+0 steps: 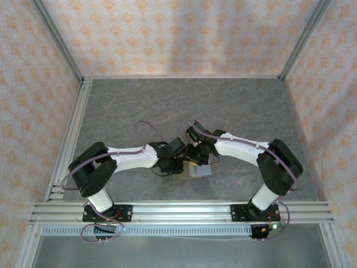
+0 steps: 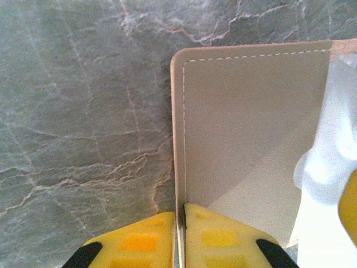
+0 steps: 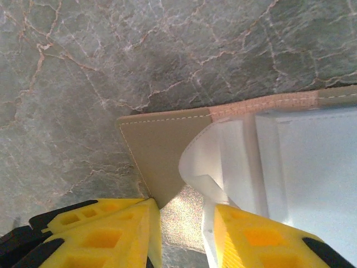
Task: Put the credit cards into the card holder
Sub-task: Flip over the card slot in the card holder.
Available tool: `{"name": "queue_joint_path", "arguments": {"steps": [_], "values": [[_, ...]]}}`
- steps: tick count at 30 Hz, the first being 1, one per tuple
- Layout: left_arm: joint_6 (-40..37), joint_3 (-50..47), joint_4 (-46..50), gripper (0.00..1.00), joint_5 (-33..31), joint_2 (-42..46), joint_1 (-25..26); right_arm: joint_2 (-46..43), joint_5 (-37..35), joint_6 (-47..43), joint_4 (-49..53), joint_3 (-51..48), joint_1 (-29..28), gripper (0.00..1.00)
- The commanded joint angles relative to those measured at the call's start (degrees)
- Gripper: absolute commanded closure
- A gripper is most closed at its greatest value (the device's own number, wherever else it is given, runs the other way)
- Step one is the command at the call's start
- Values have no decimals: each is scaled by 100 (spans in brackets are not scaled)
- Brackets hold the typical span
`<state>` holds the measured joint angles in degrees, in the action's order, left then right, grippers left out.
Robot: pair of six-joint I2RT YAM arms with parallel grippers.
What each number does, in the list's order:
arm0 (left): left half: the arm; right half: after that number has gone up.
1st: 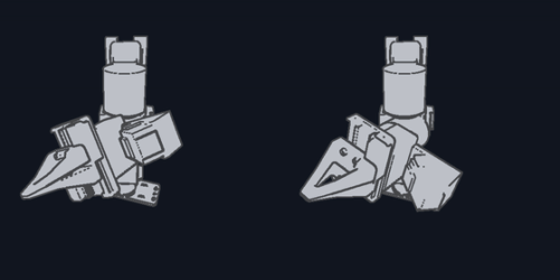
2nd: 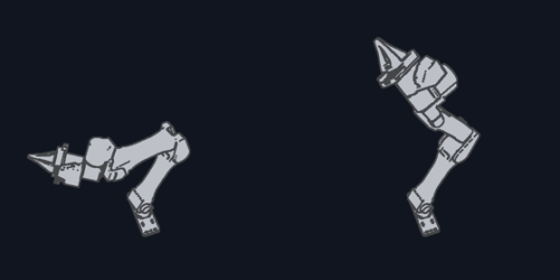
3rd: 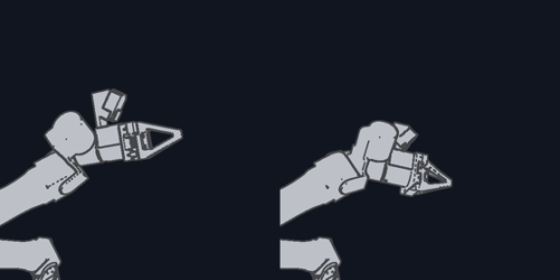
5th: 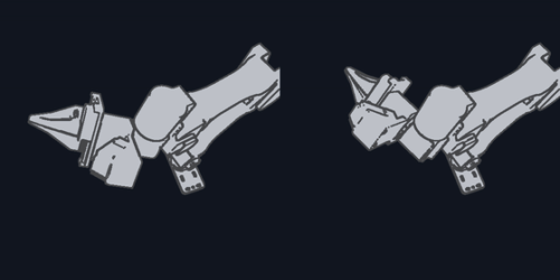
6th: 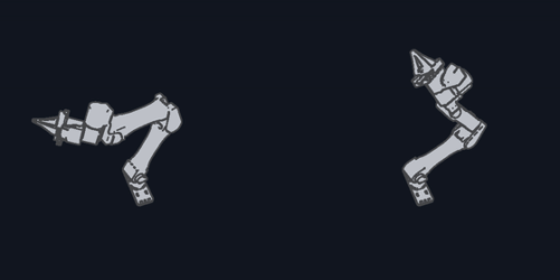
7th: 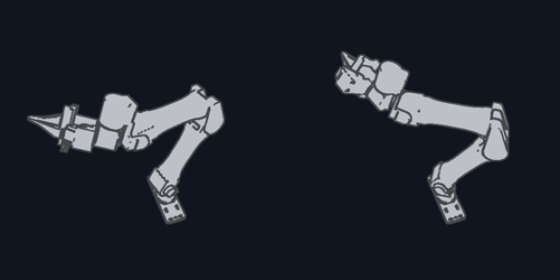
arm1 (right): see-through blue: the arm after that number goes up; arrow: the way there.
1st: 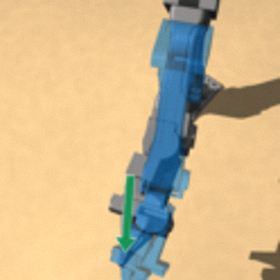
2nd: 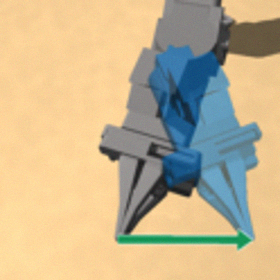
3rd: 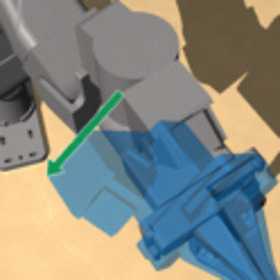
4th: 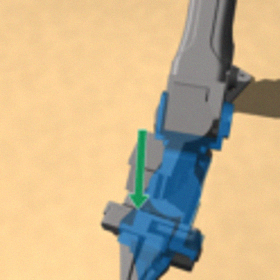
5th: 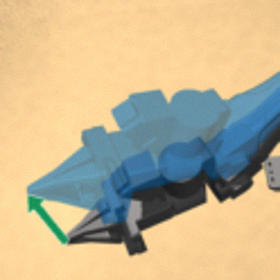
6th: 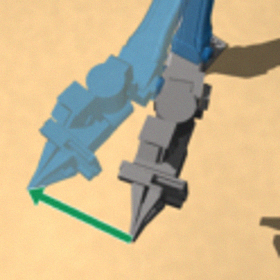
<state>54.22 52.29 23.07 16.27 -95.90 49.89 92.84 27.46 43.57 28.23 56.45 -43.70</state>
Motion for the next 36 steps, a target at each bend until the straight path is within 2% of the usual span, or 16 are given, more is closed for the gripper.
{"name": "queue_joint_path", "arguments": {"steps": [1, 7, 13, 21, 36], "values": [[63, -146, -102, 87, 0, 149, 61, 125, 312, 251, -545, 172, -59, 65], [30, -132, -92, 87, -16, 172, 56, 255, 435, 503, -817, 369, -167, 63], [2, -142, -101, 86, -24, 134, 60, 470, 321, 550, -519, 884, -444, 62], [29, -157, -30, 85, -106, 387, 49, 288, 315, 924, -622, 877, -433, 59], [219, -281, 386, 86, -503, 1221, -22, 339, 116, 988, -530, 631, -393, 56]]}}
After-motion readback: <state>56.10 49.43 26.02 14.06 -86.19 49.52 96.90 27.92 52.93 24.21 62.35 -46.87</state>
